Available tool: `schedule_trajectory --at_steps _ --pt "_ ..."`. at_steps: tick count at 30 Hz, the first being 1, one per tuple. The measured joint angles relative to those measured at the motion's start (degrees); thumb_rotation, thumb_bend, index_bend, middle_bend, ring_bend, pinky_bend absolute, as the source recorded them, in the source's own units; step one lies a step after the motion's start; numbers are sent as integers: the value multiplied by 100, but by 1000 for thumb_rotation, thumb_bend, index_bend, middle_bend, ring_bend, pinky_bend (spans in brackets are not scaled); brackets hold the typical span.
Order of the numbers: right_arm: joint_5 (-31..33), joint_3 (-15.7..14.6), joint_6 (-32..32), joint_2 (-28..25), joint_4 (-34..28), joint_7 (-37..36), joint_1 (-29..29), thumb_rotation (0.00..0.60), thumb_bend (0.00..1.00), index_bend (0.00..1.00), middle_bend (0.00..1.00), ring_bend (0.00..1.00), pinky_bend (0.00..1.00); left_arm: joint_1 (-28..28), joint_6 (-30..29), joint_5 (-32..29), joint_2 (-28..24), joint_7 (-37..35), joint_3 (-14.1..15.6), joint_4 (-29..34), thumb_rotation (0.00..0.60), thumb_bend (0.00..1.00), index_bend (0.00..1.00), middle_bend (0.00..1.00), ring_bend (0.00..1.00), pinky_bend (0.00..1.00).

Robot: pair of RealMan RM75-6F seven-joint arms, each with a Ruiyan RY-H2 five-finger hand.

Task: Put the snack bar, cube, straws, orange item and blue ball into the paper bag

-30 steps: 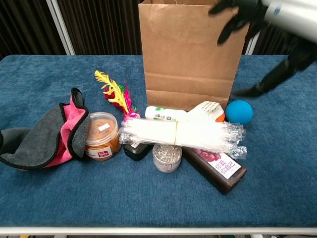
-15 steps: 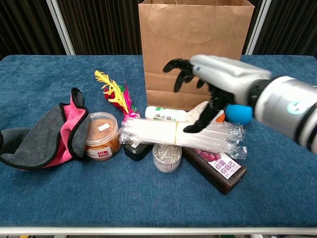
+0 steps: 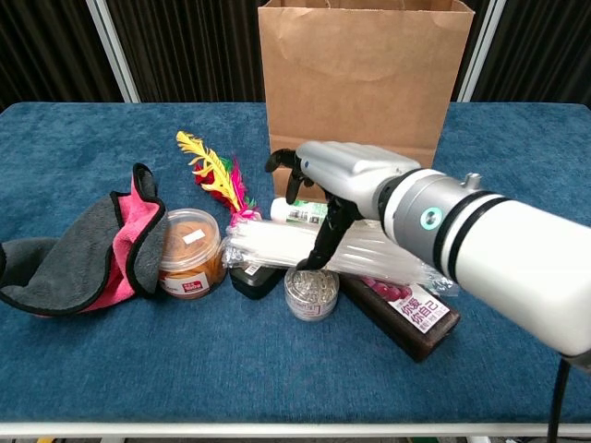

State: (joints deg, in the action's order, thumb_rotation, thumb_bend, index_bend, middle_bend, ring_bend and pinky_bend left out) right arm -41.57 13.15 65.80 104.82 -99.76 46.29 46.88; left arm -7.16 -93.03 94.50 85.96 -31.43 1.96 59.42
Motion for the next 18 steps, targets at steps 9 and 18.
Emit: schedule_trajectory --at_steps 9,18 --pt "209 -86 18 246 363 38 129 600 78 268 373 280 395 19 3 -27 16 -65 -2 -56 600 239 241 232 151 239" --pt "-102 -111 114 235 397 -88 138 600 246 470 509 429 566 34 -9 -32 21 -90 -5 -73 600 239 242 231 151 239"
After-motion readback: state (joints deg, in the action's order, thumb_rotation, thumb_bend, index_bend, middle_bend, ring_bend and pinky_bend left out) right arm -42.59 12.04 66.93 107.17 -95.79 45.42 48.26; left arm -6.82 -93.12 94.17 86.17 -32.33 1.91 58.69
